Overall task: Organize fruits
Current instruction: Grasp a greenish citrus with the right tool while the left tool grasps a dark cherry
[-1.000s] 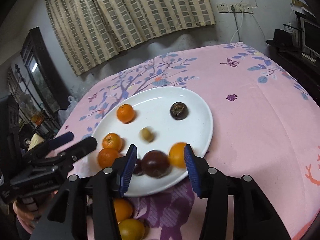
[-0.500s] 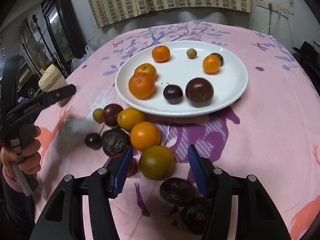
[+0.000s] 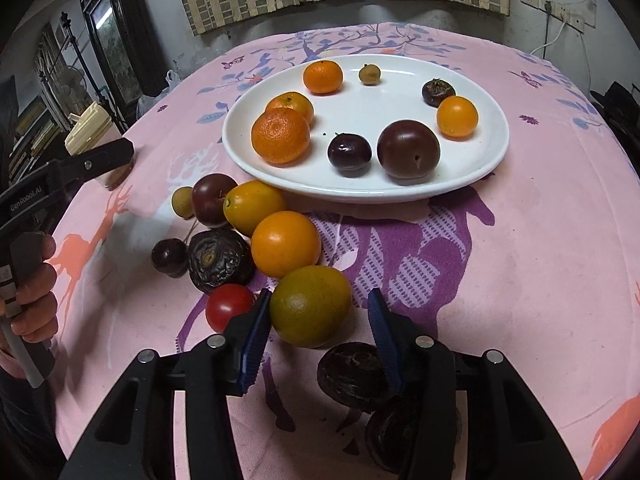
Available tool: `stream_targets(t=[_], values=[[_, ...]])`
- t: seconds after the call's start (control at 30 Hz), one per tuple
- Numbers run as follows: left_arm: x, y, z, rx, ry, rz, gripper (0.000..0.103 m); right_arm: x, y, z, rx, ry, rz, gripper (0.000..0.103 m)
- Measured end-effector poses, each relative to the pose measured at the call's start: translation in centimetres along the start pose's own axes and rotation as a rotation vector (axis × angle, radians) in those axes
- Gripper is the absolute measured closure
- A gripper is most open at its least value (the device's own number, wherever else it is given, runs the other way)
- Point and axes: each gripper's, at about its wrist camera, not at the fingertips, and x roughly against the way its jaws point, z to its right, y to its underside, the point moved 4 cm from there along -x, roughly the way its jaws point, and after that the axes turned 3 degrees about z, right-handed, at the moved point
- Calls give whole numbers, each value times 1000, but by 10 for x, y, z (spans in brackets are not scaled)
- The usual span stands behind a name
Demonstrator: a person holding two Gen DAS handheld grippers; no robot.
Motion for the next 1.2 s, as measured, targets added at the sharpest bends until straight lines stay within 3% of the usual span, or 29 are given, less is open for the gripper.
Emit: stream_targets(t=[0.17,0.27,0.33,0.37,0.47,0.63,0.77,0.87,1.2], values=[[1,1,1,-19,18,-18,5,6,-3,6,-41,-37,23,64],[5,7,14,-104,134,-47,5,15,-7,18,-106,-48,64,64],[11,15,28,-189,170,-43,16,17,-9,22,-125,-41,72,64],[12,19,35,-229,188,-50,28,17,-9,25,-137,-42,70,64],[12,35,52,-304,260,-96,39,14,-8,30,-164,-41,54,64],[7,46,61,-338,258,-122,40,12,-6,31,-168,-33,45,64],[4,54,64,-363,256,-144,45,12,-6,31,-168,-26,39,64],[-2,60,67,-394,241,-167,57,12,-6,31,-166,-22,38,64],[-15,67,65,-406,193,-194,64,13,-5,30,-160,-17,38,63]])
